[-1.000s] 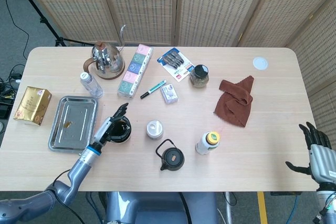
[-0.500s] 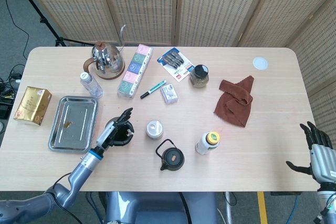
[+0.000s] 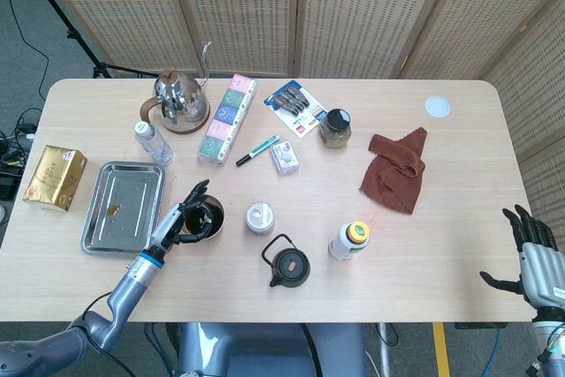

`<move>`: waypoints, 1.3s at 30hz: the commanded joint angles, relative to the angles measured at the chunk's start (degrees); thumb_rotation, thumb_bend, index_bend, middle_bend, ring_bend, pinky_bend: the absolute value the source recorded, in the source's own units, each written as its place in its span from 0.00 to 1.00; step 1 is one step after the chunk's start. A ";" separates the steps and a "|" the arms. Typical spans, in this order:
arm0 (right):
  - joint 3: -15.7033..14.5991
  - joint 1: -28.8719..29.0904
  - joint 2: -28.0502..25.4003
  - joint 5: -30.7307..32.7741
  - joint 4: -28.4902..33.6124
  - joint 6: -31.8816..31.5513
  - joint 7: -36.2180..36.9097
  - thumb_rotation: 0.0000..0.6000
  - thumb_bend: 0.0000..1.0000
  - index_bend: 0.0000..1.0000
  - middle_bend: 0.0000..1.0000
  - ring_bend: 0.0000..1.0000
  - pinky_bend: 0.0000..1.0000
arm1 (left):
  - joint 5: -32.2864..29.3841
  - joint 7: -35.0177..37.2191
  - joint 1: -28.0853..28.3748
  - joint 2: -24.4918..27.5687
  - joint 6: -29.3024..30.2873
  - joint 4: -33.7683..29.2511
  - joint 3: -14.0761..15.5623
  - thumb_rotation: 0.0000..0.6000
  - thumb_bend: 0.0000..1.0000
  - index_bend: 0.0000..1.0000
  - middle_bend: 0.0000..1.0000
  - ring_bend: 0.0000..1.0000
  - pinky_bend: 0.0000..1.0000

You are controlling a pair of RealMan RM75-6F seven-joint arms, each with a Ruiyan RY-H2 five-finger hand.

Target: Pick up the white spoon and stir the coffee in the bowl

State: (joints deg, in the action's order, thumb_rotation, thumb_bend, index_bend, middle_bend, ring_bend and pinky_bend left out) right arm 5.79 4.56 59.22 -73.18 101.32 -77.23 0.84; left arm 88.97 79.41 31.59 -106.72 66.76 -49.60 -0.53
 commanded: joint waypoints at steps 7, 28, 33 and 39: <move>-0.01 0.04 -0.01 0.09 -0.01 0.14 0.11 1.00 0.00 0.00 0.00 0.00 0.00 | 0.22 -0.26 0.49 -0.77 -0.07 0.69 -0.30 1.00 0.48 0.66 0.00 0.00 0.00; -0.06 -0.09 -0.26 -0.25 0.33 -0.14 0.42 1.00 0.00 0.00 0.00 0.00 0.00 | 1.92 -4.10 -1.26 0.70 6.22 -2.11 -0.23 1.00 0.43 0.22 0.00 0.00 0.00; -0.07 -0.19 -0.44 -0.60 0.48 -0.41 0.72 1.00 0.00 0.00 0.00 0.00 0.00 | 2.30 -9.88 -1.99 3.44 8.95 -5.61 -0.76 1.00 0.41 0.16 0.00 0.00 0.00; -0.25 -0.36 -0.65 -1.37 0.90 -0.81 0.96 1.00 0.00 0.00 0.00 0.00 0.00 | 1.88 -26.46 -3.60 9.99 10.48 -11.67 -0.79 1.00 0.38 0.11 0.00 0.00 0.00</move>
State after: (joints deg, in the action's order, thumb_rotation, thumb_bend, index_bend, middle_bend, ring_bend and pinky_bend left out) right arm 5.57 4.23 58.60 -74.51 102.18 -77.99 1.79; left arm 91.03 62.89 29.23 -101.19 75.90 -57.11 -1.25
